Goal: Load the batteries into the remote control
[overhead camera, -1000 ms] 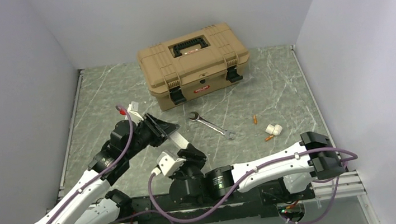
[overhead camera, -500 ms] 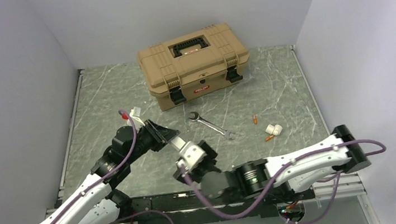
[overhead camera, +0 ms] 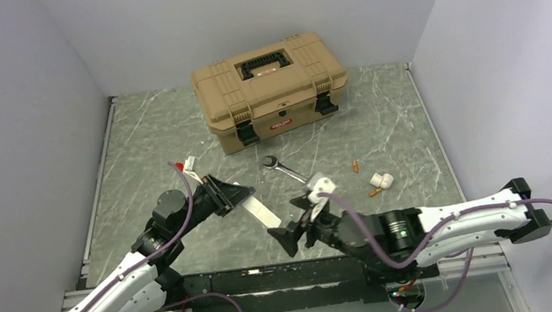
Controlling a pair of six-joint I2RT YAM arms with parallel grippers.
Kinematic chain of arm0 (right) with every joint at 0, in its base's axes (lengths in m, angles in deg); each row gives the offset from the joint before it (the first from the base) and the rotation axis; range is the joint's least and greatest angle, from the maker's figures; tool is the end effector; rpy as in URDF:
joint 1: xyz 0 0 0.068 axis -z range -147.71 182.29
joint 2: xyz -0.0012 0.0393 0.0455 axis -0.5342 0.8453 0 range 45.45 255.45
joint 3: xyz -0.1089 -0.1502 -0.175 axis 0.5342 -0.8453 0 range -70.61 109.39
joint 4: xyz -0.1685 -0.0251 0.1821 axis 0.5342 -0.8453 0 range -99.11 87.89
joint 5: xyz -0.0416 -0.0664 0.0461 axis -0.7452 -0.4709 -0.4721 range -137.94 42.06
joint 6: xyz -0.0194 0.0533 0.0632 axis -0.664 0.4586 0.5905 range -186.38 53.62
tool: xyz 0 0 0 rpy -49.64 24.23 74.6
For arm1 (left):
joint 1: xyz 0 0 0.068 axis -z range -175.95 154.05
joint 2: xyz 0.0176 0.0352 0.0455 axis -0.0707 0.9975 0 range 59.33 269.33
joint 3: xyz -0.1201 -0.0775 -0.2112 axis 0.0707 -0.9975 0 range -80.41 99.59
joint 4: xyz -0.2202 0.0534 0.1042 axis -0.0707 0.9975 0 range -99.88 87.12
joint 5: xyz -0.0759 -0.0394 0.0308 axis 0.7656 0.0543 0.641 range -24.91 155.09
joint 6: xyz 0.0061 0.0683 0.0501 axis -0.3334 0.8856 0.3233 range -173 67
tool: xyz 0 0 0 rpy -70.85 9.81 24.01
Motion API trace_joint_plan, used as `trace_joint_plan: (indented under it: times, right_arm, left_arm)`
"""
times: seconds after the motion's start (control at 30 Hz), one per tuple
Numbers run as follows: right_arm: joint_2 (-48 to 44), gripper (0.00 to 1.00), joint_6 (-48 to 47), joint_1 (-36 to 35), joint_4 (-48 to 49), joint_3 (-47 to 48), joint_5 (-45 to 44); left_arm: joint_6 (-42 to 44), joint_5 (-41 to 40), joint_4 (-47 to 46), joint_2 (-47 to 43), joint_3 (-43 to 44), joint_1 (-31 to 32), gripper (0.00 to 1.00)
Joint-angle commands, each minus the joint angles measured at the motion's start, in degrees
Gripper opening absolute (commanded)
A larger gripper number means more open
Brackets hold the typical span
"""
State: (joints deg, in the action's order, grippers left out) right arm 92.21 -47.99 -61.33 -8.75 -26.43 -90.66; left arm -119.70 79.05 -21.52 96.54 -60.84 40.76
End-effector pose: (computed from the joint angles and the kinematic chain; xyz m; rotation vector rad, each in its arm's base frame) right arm 0.0371 0.2162 0.3213 -0.5780 1.6586 0.8112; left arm 0.1571 -0.1397 0.2336 -0.2920 1.9087 -1.5017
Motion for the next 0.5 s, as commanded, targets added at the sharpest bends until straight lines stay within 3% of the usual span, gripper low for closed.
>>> trace_joint_plan:
  times: [0.0, 0.23, 0.47]
  right_arm:
    - [6.05, 0.91, 2.52, 1.83, -0.08, 0.76, 6.34]
    - [10.18, 0.93, 4.72, 8.77, 2.20, 0.27, 12.55]
    - [12.40, 0.91, 5.12, 11.44, 3.89, -0.54, 17.50]
  left_arm:
    - [-1.68, 3.17, -6.65, 1.56, 1.70, -0.24, 0.00]
    - [-3.37, 4.62, -9.06, 2.00, 0.75, -0.26, 0.00]
    - [-4.62, 5.72, -12.02, 3.15, -0.56, -0.23, 0.00]
